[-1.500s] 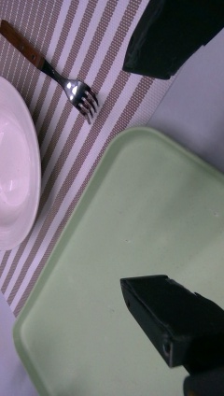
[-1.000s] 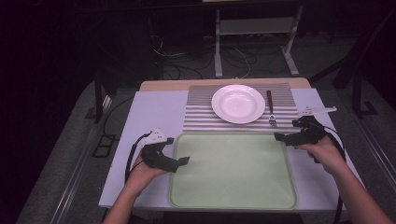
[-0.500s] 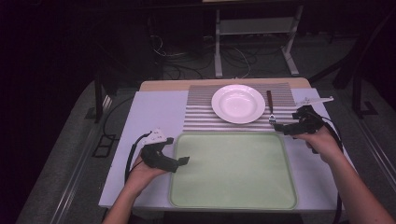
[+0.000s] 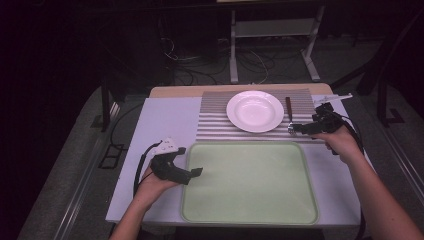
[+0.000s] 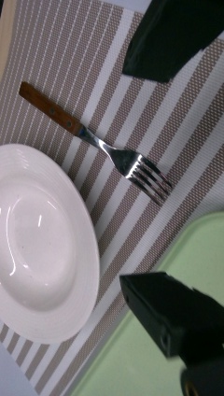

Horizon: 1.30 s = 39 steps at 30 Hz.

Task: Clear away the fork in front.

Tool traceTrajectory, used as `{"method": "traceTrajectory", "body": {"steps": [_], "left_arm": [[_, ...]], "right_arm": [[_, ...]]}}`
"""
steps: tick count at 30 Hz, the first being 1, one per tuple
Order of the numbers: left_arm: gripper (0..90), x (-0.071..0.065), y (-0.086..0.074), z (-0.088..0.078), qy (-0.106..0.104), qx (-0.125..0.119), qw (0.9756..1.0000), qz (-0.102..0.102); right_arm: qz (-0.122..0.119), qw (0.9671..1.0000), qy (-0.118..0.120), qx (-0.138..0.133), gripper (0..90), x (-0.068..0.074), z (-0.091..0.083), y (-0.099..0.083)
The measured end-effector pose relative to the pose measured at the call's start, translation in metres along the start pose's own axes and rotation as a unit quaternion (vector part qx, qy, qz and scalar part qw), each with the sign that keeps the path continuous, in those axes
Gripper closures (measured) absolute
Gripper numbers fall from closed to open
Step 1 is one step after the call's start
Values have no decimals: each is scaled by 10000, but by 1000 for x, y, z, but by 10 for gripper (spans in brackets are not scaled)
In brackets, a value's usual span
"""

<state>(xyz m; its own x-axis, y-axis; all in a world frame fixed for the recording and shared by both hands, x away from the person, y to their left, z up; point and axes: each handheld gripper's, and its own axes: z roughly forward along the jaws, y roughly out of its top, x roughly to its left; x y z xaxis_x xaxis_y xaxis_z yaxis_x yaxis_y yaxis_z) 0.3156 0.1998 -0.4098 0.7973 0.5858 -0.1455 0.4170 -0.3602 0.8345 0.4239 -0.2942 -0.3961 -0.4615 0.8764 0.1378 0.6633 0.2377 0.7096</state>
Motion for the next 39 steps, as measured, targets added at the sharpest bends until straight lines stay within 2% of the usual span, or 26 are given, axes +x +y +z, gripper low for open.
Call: {"method": "traceTrajectory", "body": {"steps": [4, 7, 15, 25, 29, 30, 36, 39], "left_arm": [[0, 0, 0, 1, 1, 4, 10000, 0], [0, 0, 0, 1, -1, 11, 10000, -4], [0, 0, 0, 0, 1, -6, 10000, -16], [0, 0, 0, 0, 7, -11, 10000, -34], [0, 1, 0, 0, 20, -15, 10000, -40], [0, 1, 0, 0, 25, -11, 10000, -41], [0, 1, 0, 0, 18, 0, 10000, -57], [0, 1, 0, 0, 18, -3, 10000, -65]], "right_arm": [[34, 10000, -51, 78, 75, -3, 4, 2], [73, 9997, -101, 193, 137, -6, 8, 7], [224, 9982, -397, 380, 215, -16, 19, 25], [419, 9966, -485, 511, 327, -25, 27, 40], [483, 9953, -559, 633, 383, -29, 35, 47], [524, 9945, -602, 685, 423, -32, 40, 50], [626, 9926, -627, 831, 471, -34, 52, 58], [670, 9905, -680, 986, 515, -36, 61, 66]]}}
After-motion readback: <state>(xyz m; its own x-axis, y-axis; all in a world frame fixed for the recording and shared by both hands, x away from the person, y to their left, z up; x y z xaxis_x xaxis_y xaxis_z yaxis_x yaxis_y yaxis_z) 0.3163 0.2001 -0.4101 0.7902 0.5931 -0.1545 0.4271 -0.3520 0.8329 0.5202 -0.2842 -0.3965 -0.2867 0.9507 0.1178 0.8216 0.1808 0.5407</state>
